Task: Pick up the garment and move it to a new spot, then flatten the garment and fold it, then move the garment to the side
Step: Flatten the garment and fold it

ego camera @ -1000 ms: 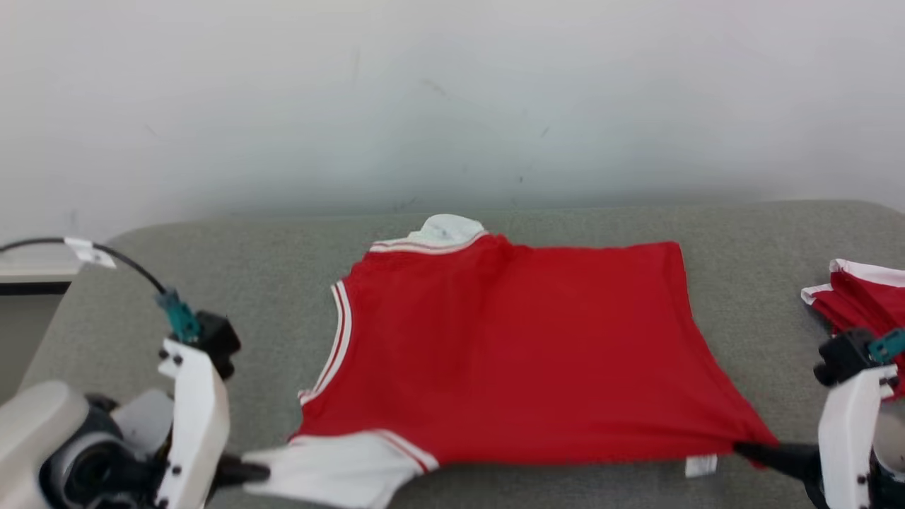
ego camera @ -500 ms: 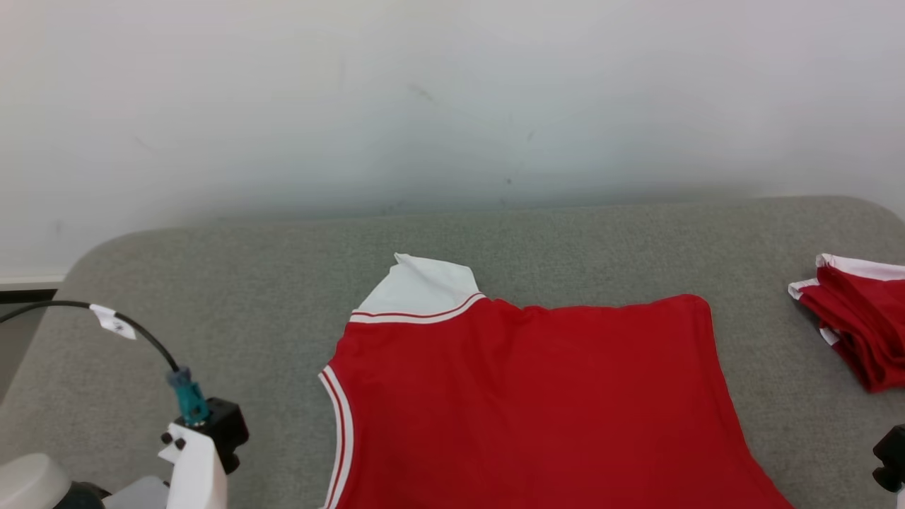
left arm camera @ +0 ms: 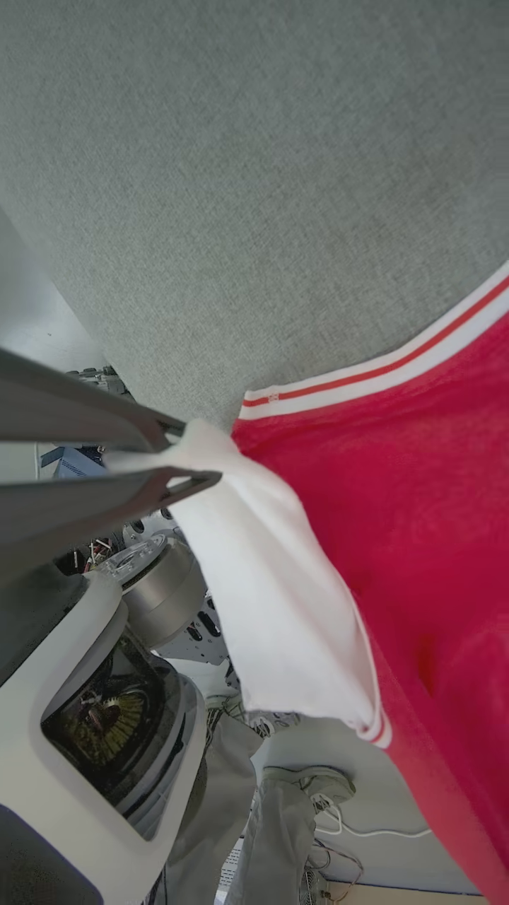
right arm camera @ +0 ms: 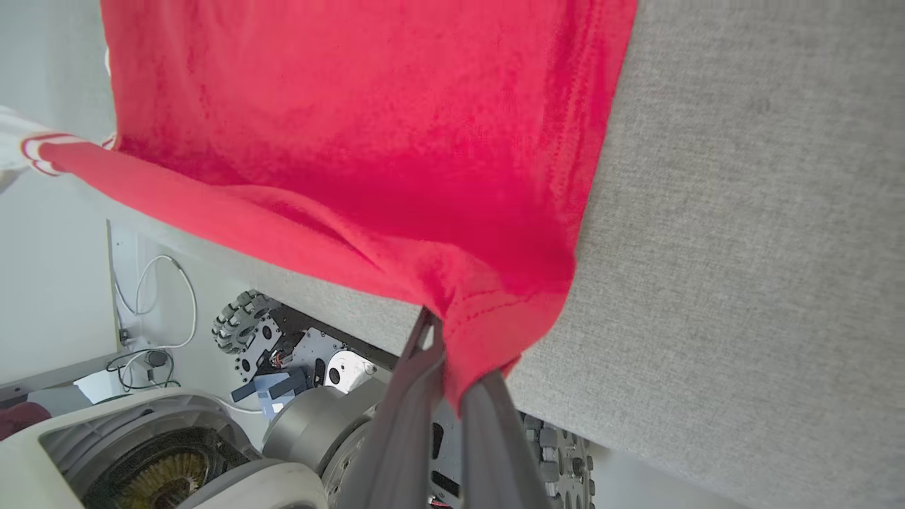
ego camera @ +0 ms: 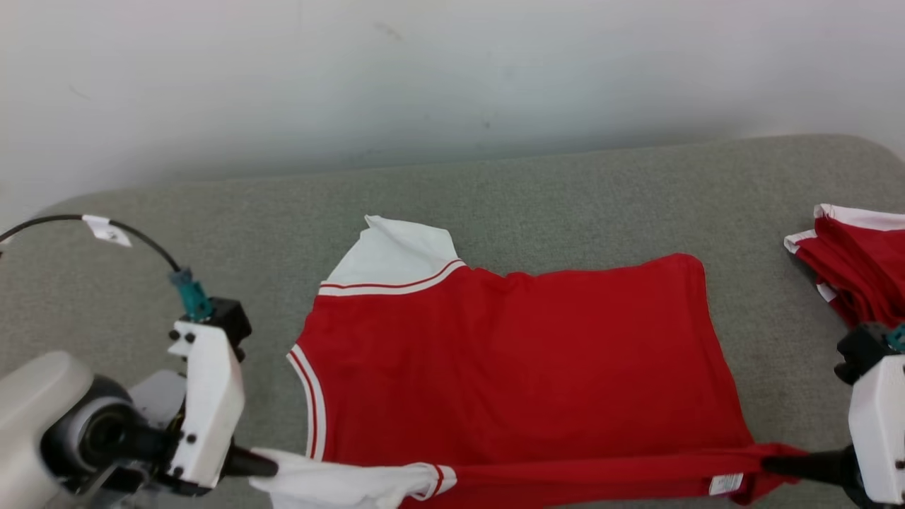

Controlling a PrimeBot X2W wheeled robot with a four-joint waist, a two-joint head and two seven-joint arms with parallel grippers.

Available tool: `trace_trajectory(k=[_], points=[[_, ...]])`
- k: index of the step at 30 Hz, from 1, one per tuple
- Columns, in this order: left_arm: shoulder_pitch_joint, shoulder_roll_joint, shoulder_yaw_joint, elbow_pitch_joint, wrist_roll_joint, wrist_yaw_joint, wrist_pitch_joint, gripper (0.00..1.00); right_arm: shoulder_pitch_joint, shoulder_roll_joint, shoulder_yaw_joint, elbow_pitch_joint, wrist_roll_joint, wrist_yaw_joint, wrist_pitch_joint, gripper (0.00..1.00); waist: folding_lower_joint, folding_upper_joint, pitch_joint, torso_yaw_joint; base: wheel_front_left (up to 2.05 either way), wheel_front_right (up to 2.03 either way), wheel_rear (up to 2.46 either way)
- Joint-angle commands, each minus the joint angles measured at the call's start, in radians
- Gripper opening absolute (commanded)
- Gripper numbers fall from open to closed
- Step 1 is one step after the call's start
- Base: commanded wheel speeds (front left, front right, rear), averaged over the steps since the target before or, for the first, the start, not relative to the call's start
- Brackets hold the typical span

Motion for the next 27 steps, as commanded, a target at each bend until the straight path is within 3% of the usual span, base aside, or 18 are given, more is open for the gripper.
trace_trajectory(k=[1,7,9,10,11,12,20,24,27], points=[[-0.029,-0.029,-0.002,0.039,0.017,-0.005,0.008,0.0,-0.027,0.023,0.0,0.04,0.006,-0.002,0.01,0.01,-0.0001,-0.0001,0.018,-0.008,0.0,0.0,0.0],[-0.101,-0.137,-0.007,0.191,0.044,-0.035,-0.014,0.0,-0.089,0.121,0.004,0.181,-0.009,-0.002,0.043,0.61,-0.0001,-0.0001,0.05,-0.018,0.0,0.0,0.0],[-0.117,-0.168,-0.003,0.242,0.052,-0.044,-0.032,0.0,-0.102,0.153,0.004,0.22,-0.01,-0.002,0.044,1.0,-0.0001,-0.0001,0.056,-0.02,0.0,0.0,0.0],[-0.123,-0.181,-0.001,0.27,0.055,-0.049,-0.04,0.17,-0.107,0.168,0.005,0.241,-0.009,-0.002,0.042,1.0,-0.0001,-0.0001,0.058,-0.022,0.0,0.0,0.0],[-0.128,-0.192,0.001,0.295,0.057,-0.053,-0.05,0.41,-0.11,0.182,0.005,0.261,-0.004,-0.002,0.039,1.0,-0.0001,-0.0001,0.059,-0.024,0.0,0.0,0.0],[-0.134,-0.204,0.005,0.322,0.064,-0.059,-0.066,1.0,-0.115,0.196,0.005,0.279,-0.001,-0.002,0.036,1.0,-0.0001,-0.0001,0.059,-0.025,0.0,0.0,0.0],[-0.138,-0.267,0.018,0.467,0.125,-0.135,-0.236,1.0,-0.102,0.259,0.001,0.382,0.007,-0.002,-0.025,1.0,-0.0001,-0.0001,0.024,-0.025,0.0,0.0,0.0],[-0.136,-0.284,0.034,0.49,0.171,-0.174,-0.364,1.0,-0.086,0.243,-0.015,0.369,0.004,-0.002,-0.102,1.0,-0.0001,-0.0001,-0.01,-0.017,0.0,0.0,0.0],[-0.113,-0.287,0.05,0.482,0.213,-0.19,-0.486,1.0,-0.067,0.224,-0.039,0.331,-0.027,-0.002,-0.223,1.0,-0.0001,-0.0001,-0.039,-0.012,0.0,0.0,0.0]])
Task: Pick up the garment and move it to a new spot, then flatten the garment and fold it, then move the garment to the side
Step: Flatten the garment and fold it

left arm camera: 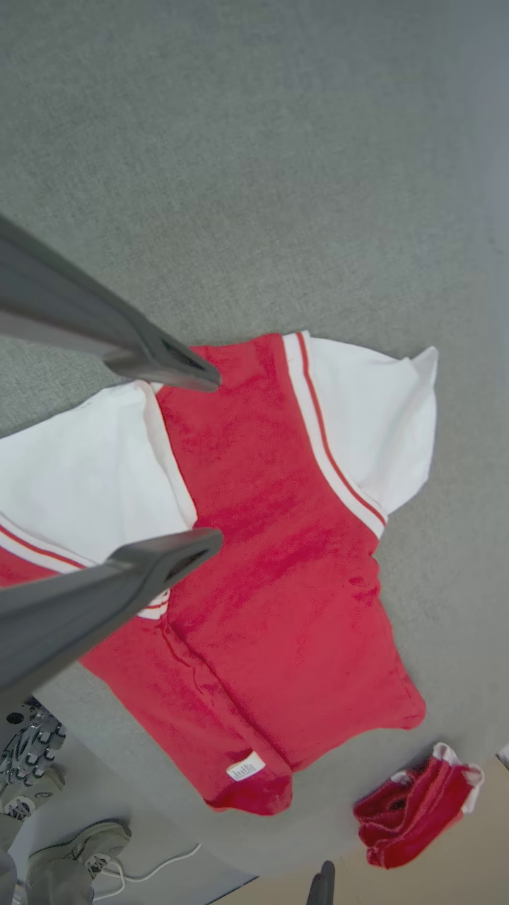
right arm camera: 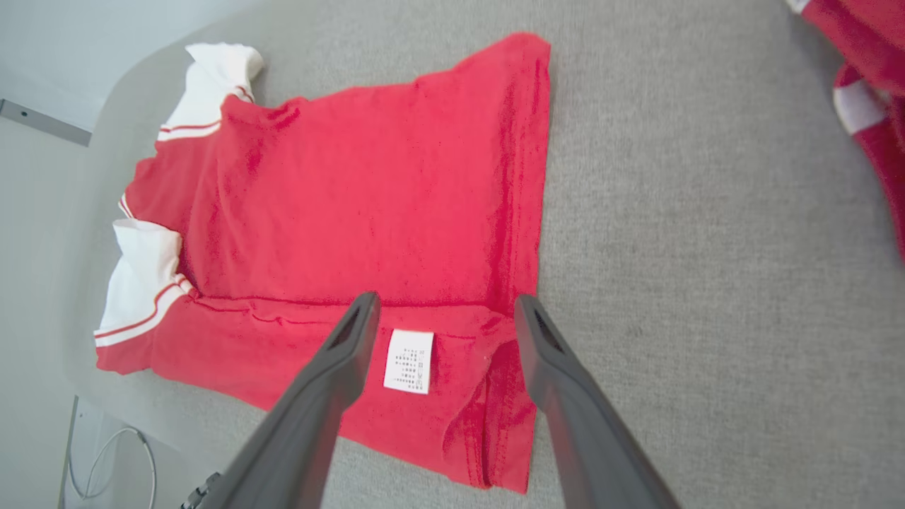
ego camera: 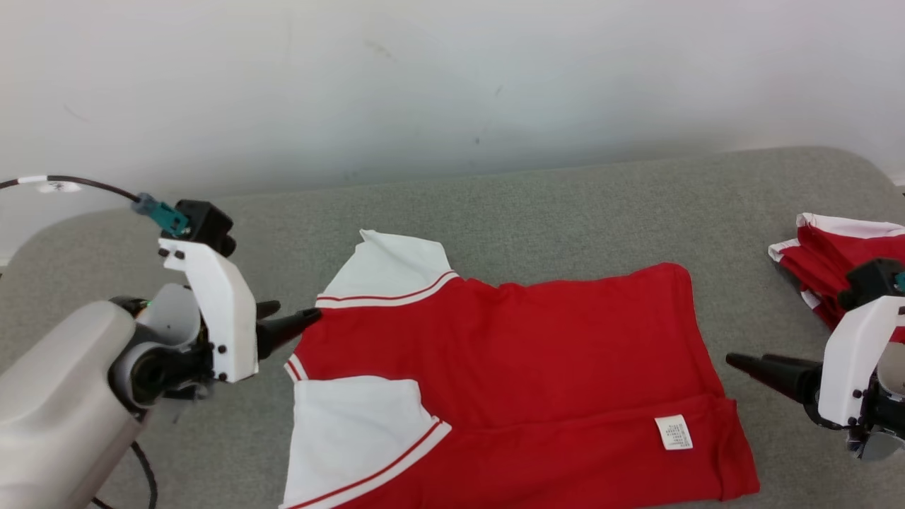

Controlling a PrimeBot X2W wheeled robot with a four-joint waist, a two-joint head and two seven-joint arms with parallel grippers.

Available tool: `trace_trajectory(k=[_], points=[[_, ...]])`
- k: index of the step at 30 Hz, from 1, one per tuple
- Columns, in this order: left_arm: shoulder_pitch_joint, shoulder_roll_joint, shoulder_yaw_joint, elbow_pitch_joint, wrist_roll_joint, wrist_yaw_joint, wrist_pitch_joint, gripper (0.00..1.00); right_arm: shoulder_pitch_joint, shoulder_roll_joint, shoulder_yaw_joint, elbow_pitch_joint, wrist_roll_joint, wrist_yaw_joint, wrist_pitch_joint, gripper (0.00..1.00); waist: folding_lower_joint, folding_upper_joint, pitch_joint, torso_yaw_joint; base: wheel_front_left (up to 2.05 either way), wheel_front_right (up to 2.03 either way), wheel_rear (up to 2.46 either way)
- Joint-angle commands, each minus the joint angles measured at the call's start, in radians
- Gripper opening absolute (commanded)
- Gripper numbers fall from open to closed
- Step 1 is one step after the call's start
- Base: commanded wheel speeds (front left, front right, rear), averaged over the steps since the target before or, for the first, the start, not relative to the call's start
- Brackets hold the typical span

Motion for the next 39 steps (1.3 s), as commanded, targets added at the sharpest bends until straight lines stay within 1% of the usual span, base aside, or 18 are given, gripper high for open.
trace_trajectory(k=[1,3,5,6,9,11,12,13,14,18,20,23,26,28,30,31,35,39], points=[[0.027,0.003,0.013,-0.009,0.038,-0.008,-0.082,1.0,0.025,-0.018,-0.018,-0.027,-0.039,-0.002,-0.098,1.0,-0.0001,0.0,-0.031,0.007,0.0,0.0,0.0],[0.043,0.009,0.031,-0.024,0.073,0.0,-0.181,1.0,0.037,-0.031,-0.041,-0.058,-0.08,-0.002,-0.218,1.0,-0.0001,0.0,-0.047,0.01,0.0,0.0,0.0],[0.065,0.014,0.048,-0.048,0.117,0.021,-0.296,1.0,0.051,-0.041,-0.067,-0.076,-0.142,-0.002,-0.369,1.0,-0.0001,0.0,-0.06,0.014,0.0,0.0,0.0],[0.083,0.012,0.063,-0.058,0.135,0.041,-0.357,1.0,0.06,-0.048,-0.072,-0.079,-0.187,-0.002,-0.444,1.0,-0.0001,0.0,-0.067,0.016,0.0,0.0,0.0],[0.141,0.013,0.103,-0.109,0.176,0.111,-0.518,1.0,0.108,-0.035,-0.12,-0.075,-0.241,-0.002,-0.66,1.0,-0.0001,0.0,-0.082,0.019,0.0,0.0,0.0],[0.185,0.019,0.123,-0.155,0.218,0.167,-0.615,1.0,0.149,-0.031,-0.162,-0.06,-0.273,-0.002,-0.742,1.0,-0.0001,0.0,-0.089,0.025,0.0,0.0,0.0],[0.21,0.026,0.125,-0.181,0.24,0.194,-0.659,1.0,0.171,-0.023,-0.2,-0.057,-0.283,-0.002,-0.757,1.0,-0.0001,0.0,-0.092,0.026,0.0,0.0,0.0],[0.238,0.03,0.13,-0.205,0.257,0.223,-0.698,1.0,0.195,-0.016,-0.248,-0.049,-0.305,-0.002,-0.764,1.0,-0.0001,0.0,-0.093,0.027,0.0,0.0,0.0],[0.266,0.034,0.135,-0.229,0.275,0.253,-0.735,1.0,0.217,-0.003,-0.334,-0.047,-0.337,-0.002,-0.766,1.0,-0.0001,0.0,-0.094,0.028,0.0,0.0,0.0],[0.386,0.037,0.15,-0.312,0.308,0.348,-0.848,1.0,0.426,0.097,-0.651,-0.083,-0.543,-0.002,-0.763,1.0,-0.0001,0.0,-0.094,0.032,0.0,0.0,0.0],[0.45,0.031,0.164,-0.343,0.31,0.383,-0.879,1.0,0.534,0.161,-0.785,-0.131,-0.644,-0.002,-0.764,1.0,-0.0001,0.0,-0.092,0.033,0.0,0.0,0.0],[0.544,0.011,0.188,-0.383,0.298,0.419,-0.901,1.0,0.699,0.244,-0.917,-0.182,-0.777,-0.002,-0.764,1.0,-0.0001,0.0,-0.084,0.035,0.0,0.0,0.0],[0.625,-0.01,0.213,-0.41,0.325,0.451,-0.91,1.0,0.814,0.305,-0.985,-0.214,-0.868,-0.002,-0.764,1.0,-0.0001,0.0,-0.07,0.035,0.0,0.0,0.0],[0.671,-0.03,0.237,-0.419,0.35,0.468,-0.911,1.0,0.869,0.336,-1.003,-0.221,-0.913,-0.002,-0.762,1.0,-0.0001,0.0,-0.061,0.035,0.0,0.0,0.0],[0.714,-0.057,0.255,-0.419,0.376,0.471,-0.911,1.0,0.902,0.367,-1.01,-0.218,-0.936,-0.002,-0.742,1.0,-0.0001,0.0,-0.054,0.036,0.0,0.0,0.0],[0.714,-0.057,0.255,-0.419,0.376,0.471,-0.911,1.0,0.902,0.367,-1.01,-0.218,-0.936,-0.002,-0.742,1.0,-0.0001,0.0,-0.054,0.036,0.0,0.0,0.0],[0.775,-0.115,0.258,-0.384,0.43,0.457,-0.911,1.0,0.928,0.419,-1.014,-0.18,-0.984,-0.002,-0.69,1.0,-0.0001,0.0,-0.048,0.035,0.0,0.0,0.0],[0.803,-0.159,0.244,-0.286,0.45,0.403,-0.911,1.0,0.923,0.457,-1.013,-0.127,-1.002,-0.002,-0.645,1.0,-0.0001,0.0,-0.049,0.039,0.0,0.0,0.0]])
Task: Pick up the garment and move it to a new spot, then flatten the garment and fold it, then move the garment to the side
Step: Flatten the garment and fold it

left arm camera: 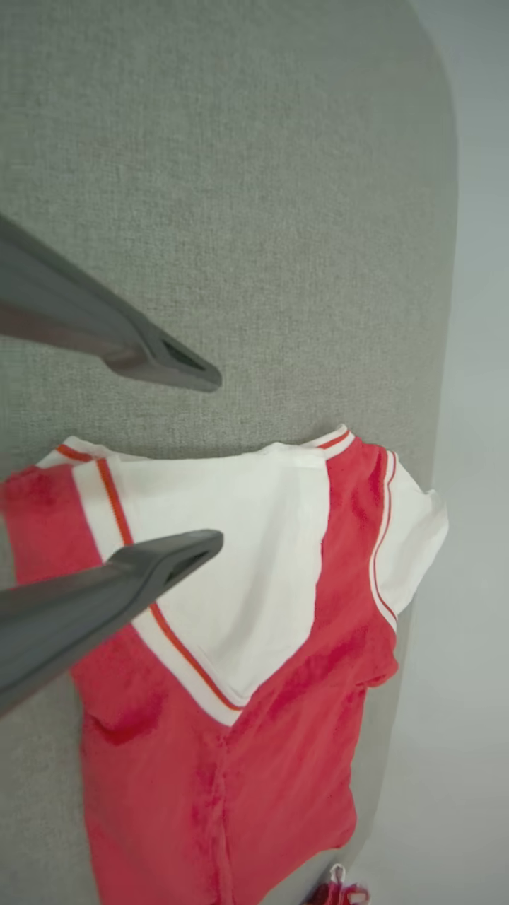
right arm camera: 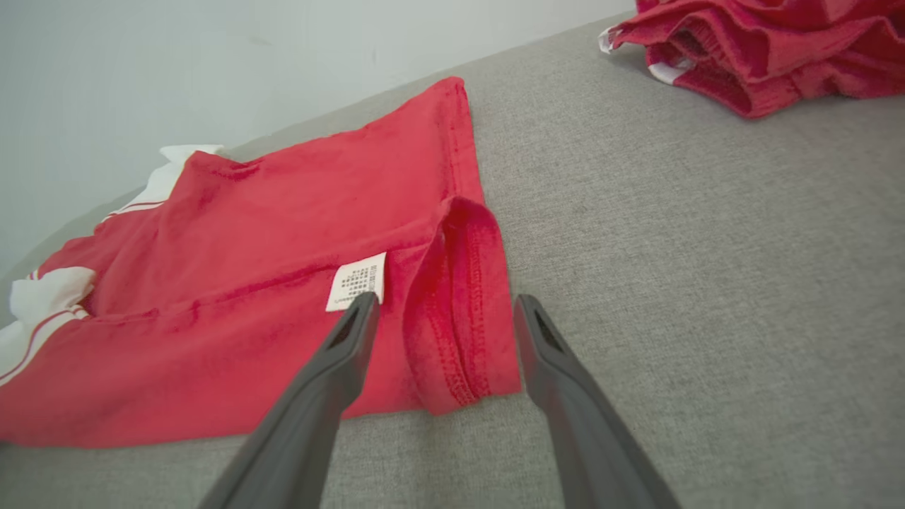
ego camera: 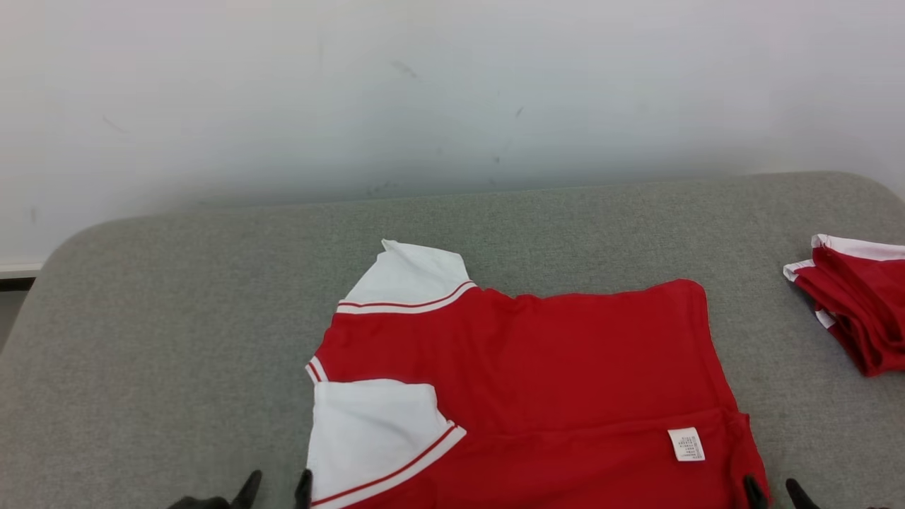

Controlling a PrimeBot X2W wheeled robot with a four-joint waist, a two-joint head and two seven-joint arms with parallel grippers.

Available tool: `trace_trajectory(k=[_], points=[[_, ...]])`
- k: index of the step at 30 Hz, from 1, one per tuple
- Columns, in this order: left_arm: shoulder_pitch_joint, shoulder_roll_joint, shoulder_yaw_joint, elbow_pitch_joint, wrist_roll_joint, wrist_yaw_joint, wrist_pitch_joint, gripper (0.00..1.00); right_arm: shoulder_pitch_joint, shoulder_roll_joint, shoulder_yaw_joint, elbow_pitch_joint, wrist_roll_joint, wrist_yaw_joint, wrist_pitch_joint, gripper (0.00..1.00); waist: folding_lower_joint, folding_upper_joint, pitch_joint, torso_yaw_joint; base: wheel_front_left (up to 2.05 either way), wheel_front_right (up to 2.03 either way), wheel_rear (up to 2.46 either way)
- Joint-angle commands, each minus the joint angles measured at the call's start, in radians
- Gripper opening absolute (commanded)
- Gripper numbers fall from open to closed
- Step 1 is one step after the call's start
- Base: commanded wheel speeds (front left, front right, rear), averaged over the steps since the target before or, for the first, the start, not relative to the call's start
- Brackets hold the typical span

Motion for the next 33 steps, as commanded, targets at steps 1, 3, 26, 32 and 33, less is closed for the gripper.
trace_trajectory(k=[1,3,26,32,33], points=[[0.009,-0.008,0.001,0.007,0.003,-0.002,-0.001,1.0,0.001,0.002,-0.002,0.008,-0.003,-0.002,0.006,1.0,0.0,0.0,-0.001,0.0,0.0,0.0,0.0],[0.007,-0.021,-0.011,0.053,-0.008,-0.021,0.004,1.0,-0.012,0.007,0.003,0.03,-0.016,-0.002,0.025,1.0,0.0,0.0,-0.003,0.0,0.0,0.0,0.0],[-0.064,-0.056,-0.082,0.188,-0.07,-0.103,0.174,0.0,-0.124,0.045,0.062,0.178,-0.039,-0.002,0.1,0.0,0.0,0.0,0.021,-0.008,0.0,0.0,0.0],[-0.061,-0.01,-0.065,0.102,-0.079,-0.083,0.205,0.0,-0.11,0.005,0.044,0.123,0.031,-0.002,0.108,0.0,0.0,0.0,0.007,0.002,0.0,0.0,0.0],[-0.057,0.001,-0.062,0.085,-0.081,-0.078,0.217,0.0,-0.104,-0.006,0.041,0.109,0.04,-0.002,0.118,0.0,0.0,0.0,0.006,0.004,0.0,0.0,0.0]])
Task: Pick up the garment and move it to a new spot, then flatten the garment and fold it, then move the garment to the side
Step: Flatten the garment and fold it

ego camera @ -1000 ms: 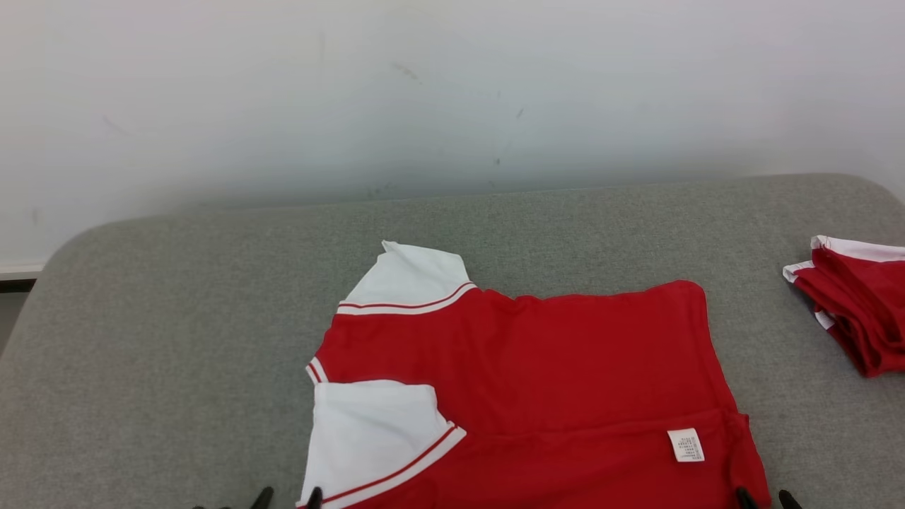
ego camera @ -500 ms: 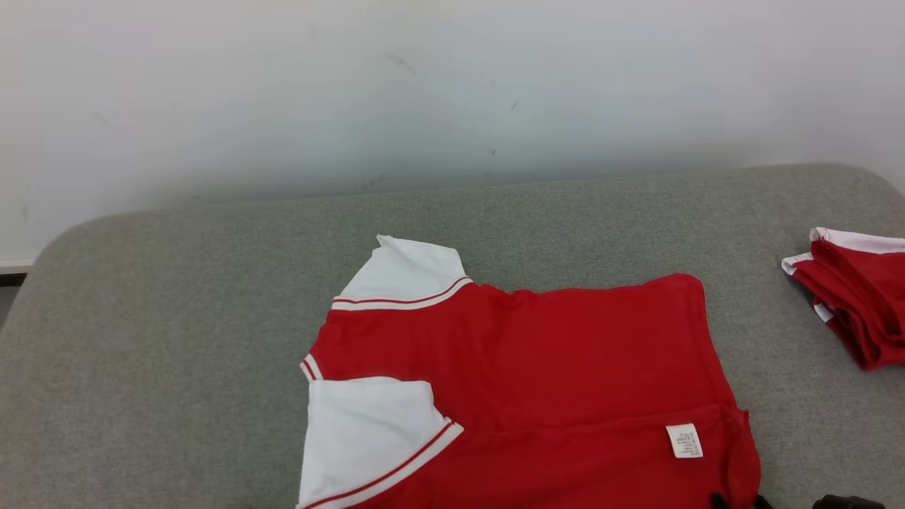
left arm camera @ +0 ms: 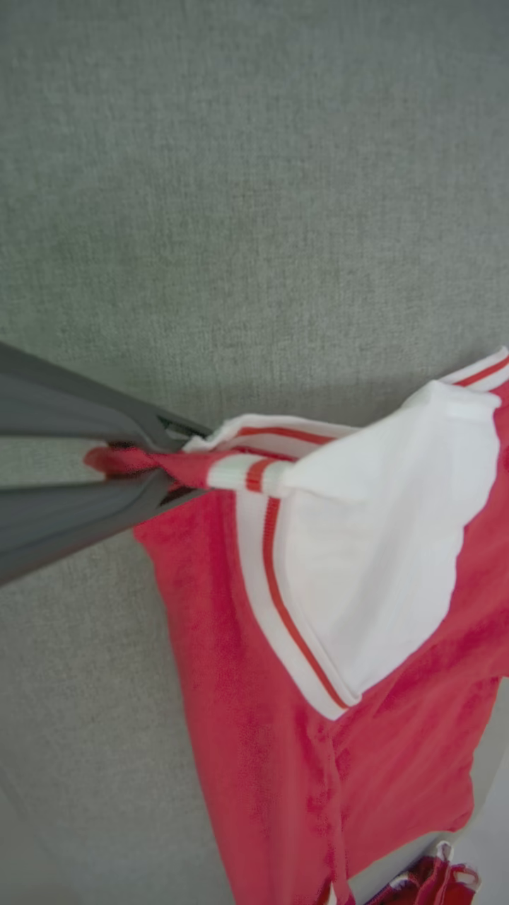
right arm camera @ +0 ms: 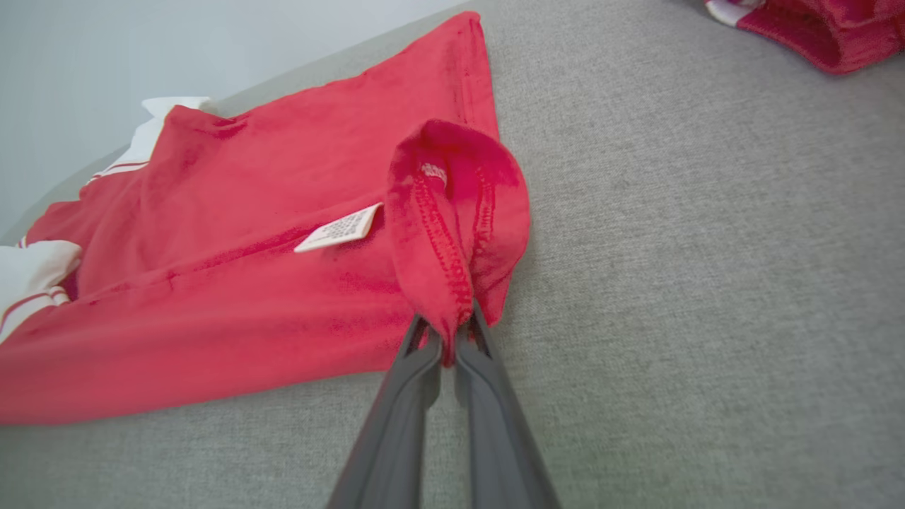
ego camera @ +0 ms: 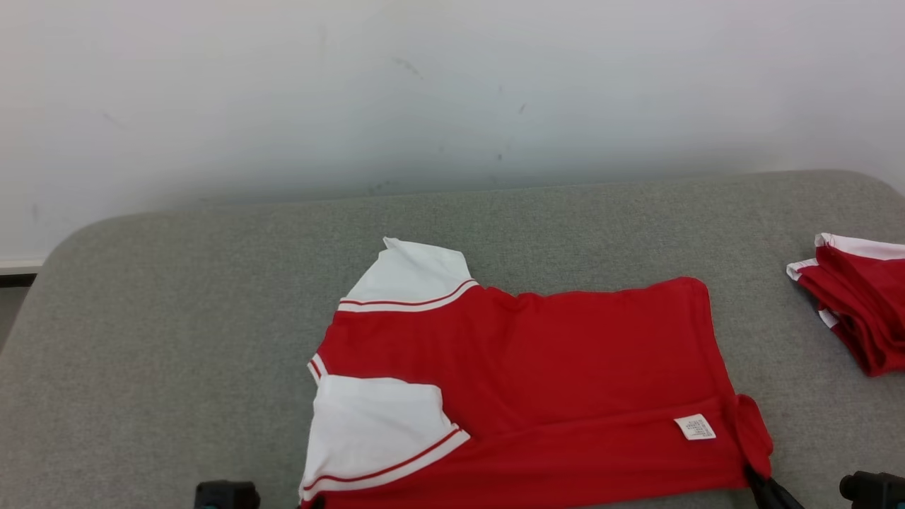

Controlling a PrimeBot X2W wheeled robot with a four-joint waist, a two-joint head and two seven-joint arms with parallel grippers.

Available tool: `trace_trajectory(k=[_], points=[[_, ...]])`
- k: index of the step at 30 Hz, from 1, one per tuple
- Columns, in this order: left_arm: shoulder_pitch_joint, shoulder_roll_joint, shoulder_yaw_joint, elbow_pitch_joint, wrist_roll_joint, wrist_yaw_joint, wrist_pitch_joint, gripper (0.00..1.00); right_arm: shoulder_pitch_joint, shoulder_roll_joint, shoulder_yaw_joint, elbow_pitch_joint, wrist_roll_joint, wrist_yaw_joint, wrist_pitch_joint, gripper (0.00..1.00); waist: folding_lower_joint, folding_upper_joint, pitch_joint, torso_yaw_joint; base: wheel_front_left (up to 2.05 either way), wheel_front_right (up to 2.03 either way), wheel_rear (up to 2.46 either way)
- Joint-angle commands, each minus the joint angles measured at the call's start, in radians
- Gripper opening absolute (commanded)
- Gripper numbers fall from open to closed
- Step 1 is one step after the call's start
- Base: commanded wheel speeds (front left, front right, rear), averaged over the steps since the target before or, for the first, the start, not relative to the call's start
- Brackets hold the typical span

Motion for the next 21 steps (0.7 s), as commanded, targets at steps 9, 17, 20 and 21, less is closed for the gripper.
trace_trajectory(k=[9,17,20,21], points=[[0.077,0.126,-0.005,-0.196,-0.028,0.065,0.144,0.0,0.121,-0.137,-0.011,-0.156,0.109,-0.002,0.181,0.0,0.0,-0.0001,-0.011,0.014,0.0,0.0,0.0],[0.128,0.148,-0.013,-0.255,-0.059,0.09,0.201,1.0,0.191,-0.117,-0.066,-0.176,0.112,-0.002,0.277,1.0,0.0,-0.0001,0.011,0.017,0.0,0.0,0.0],[0.113,0.143,-0.018,-0.241,-0.057,0.079,0.207,1.0,0.18,-0.099,-0.079,-0.175,0.087,-0.002,0.292,1.0,0.0,-0.0001,0.014,0.013,0.0,0.0,0.0],[0.105,0.143,-0.017,-0.237,-0.055,0.078,0.204,1.0,0.176,-0.094,-0.086,-0.177,0.08,-0.002,0.295,1.0,0.0,-0.0001,0.014,0.012,0.0,0.0,0.0]])
